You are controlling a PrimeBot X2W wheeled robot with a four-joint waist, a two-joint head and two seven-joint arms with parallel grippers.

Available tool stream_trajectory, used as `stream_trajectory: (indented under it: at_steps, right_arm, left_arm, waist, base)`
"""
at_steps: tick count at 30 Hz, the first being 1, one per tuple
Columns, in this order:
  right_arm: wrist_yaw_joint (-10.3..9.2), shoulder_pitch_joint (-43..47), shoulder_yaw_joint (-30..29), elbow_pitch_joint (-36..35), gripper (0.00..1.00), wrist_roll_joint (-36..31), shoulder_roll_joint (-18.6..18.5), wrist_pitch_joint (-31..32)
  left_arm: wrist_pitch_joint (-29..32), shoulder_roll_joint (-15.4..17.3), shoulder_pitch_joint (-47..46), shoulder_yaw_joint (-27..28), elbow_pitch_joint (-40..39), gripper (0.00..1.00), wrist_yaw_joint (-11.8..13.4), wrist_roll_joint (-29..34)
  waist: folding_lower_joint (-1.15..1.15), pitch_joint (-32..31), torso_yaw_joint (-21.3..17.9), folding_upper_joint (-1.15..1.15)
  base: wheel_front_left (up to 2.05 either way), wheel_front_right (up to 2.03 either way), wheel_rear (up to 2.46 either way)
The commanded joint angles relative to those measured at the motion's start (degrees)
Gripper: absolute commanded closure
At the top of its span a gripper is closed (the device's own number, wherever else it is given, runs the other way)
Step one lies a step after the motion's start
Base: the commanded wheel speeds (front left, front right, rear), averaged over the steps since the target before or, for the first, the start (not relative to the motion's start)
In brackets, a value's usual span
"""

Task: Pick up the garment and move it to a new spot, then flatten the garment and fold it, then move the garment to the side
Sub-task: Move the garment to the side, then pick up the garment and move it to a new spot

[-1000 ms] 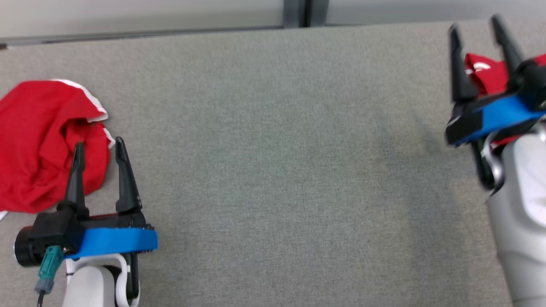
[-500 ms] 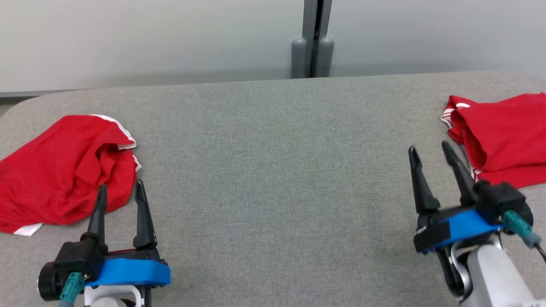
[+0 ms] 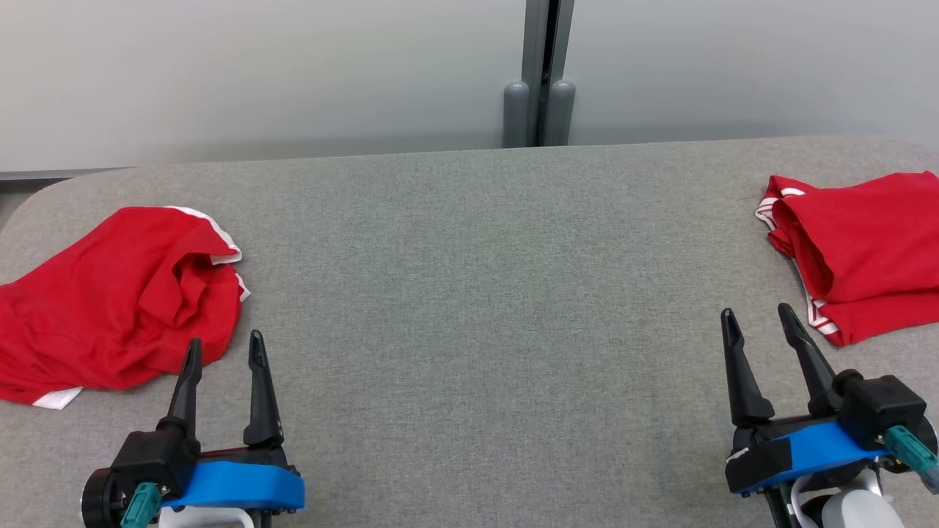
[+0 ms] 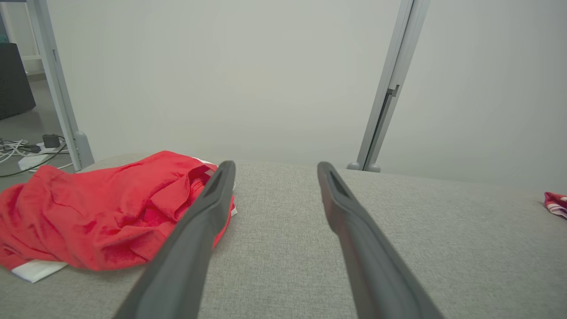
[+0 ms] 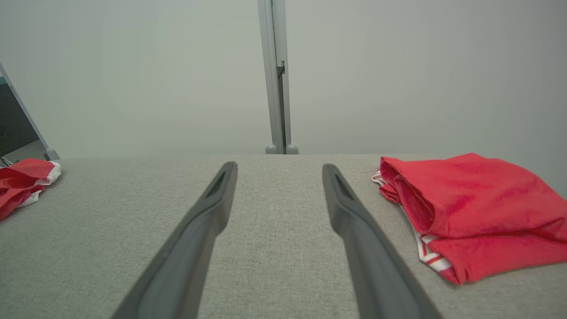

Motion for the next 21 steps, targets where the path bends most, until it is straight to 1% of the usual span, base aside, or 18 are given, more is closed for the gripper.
stream_trajectory:
  at_steps: [1, 6, 11, 16, 21]
  right_arm:
    - [0.01, 0.8, -0.1, -0.3, 0.00, -0.3, 0.3, 0.1]
    - [0.01, 1.5, -0.2, -1.3, 0.00, -0.7, 0.6, 0.8]
    - [0.01, 1.2, 0.3, -1.5, 0.00, -0.7, 0.7, 1.1]
    - [0.01, 0.4, 1.0, -1.3, 0.00, -1.0, 0.7, 1.1]
    - [0.01, -0.8, 1.5, -1.3, 0.00, -1.5, 0.5, 1.2]
  left_arm:
    - [-0.2, 0.0, 0.3, 0.1, 0.0, 0.00, 0.1, 0.2]
    - [-0.2, 0.0, 0.0, 0.6, 0.1, 0.00, 0.2, 0.5]
    - [-0.2, 0.0, -0.8, 1.7, 0.0, 0.00, 0.4, 0.4]
    - [-0.2, 0.0, -0.9, 2.7, -0.9, 0.00, 1.3, 0.5]
    - [-0.1, 0.0, -1.5, 4.4, -1.5, 0.00, 1.5, 0.1]
  waist:
    - [0.00, -0.1, 0.0, 0.00]
    - [0.00, -0.2, 0.5, 0.00]
    - [0.00, 0.1, 2.1, 0.00]
    - [0.00, 1.2, 5.4, 0.00]
    - [0.00, 2.6, 10.0, 0.00]
  base:
    - [0.00, 0.00, 0.00]
    - [0.00, 0.00, 0.00]
    - [0.00, 0.00, 0.00]
    - [0.00, 0.00, 0.00]
    - [0.00, 0.00, 0.00]
